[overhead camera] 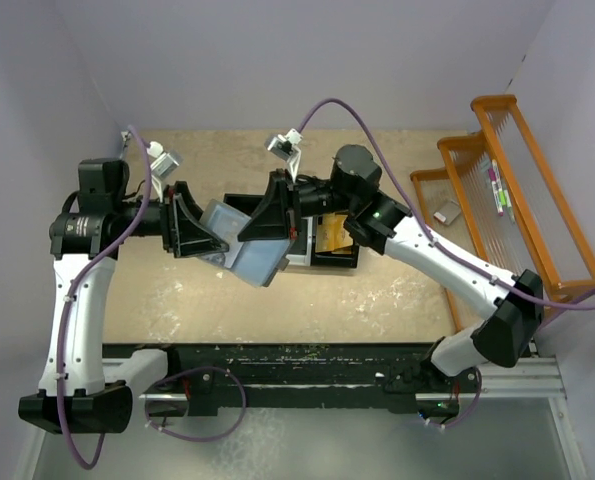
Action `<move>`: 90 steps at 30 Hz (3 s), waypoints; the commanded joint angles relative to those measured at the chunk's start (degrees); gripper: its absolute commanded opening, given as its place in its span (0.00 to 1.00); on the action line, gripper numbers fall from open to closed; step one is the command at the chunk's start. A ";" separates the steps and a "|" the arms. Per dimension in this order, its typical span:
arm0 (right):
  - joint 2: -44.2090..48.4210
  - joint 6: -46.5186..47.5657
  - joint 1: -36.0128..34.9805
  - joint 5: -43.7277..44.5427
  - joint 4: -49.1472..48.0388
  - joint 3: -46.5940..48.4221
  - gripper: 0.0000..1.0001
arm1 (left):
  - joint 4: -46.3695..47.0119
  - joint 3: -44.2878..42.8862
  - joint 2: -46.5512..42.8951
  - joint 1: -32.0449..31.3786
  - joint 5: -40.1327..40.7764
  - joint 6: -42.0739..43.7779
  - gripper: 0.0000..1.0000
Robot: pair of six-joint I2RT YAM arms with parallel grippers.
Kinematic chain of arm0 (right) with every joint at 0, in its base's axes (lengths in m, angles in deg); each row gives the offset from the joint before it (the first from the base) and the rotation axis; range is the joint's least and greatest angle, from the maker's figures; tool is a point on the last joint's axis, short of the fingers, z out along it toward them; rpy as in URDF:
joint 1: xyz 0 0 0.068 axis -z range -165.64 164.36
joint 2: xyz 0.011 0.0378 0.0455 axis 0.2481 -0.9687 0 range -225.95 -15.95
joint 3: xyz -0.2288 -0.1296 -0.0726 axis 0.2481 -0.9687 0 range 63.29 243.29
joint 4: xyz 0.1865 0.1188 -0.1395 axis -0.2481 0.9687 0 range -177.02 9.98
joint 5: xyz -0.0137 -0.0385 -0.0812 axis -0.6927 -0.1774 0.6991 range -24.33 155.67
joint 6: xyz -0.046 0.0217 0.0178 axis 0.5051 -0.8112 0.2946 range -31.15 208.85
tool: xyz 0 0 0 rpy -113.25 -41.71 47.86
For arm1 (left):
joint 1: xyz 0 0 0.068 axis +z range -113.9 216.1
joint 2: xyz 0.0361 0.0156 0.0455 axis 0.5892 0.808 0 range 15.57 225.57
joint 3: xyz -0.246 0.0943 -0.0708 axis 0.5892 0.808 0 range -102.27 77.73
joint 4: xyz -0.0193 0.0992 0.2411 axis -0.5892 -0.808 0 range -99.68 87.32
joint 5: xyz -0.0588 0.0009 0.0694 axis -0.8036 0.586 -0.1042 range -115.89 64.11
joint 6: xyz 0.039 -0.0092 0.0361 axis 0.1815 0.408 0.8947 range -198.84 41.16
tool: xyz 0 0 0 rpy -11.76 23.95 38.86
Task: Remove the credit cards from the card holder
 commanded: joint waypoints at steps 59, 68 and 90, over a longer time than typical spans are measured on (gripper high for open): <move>7.12 -12.55 -3.25 23.04 -4.22 -12.50 0.57 | 12.22 0.38 -3.36 0.04 18.30 -16.35 0.00; 4.52 -15.55 -2.94 24.21 -9.08 -13.71 0.50 | 14.62 1.60 -3.80 0.06 13.65 -21.37 0.00; 1.93 -29.08 -0.08 14.86 -33.16 -18.54 0.00 | 20.21 4.74 -4.56 0.04 4.02 -27.77 0.10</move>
